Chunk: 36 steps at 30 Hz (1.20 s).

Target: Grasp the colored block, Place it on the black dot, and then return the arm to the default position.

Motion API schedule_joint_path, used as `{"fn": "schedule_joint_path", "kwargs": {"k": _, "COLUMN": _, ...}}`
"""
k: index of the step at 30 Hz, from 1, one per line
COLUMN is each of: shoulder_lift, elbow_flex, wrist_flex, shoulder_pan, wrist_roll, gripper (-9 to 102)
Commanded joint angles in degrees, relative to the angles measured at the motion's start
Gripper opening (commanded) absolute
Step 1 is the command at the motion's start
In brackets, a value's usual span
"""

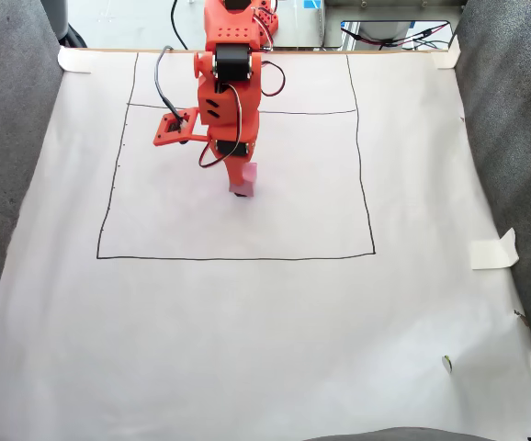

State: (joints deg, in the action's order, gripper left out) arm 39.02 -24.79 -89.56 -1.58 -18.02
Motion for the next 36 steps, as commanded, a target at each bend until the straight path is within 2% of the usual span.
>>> {"fn": "schedule_joint_path", "kwargs": {"k": 1, "shoulder_lift": 0.9, "elbow_flex": 2.5, "wrist_flex": -0.5, "shoulder_pan": 0.1, "wrist_roll": -0.3, "gripper": 0}}
{"fn": "schedule_joint_path", "kwargs": {"k": 36, "shoulder_lift": -2.1, "elbow_flex": 1.8, "wrist_flex": 0.5, "shoulder_pan": 0.1, "wrist_roll": 0.2, "gripper": 0}}
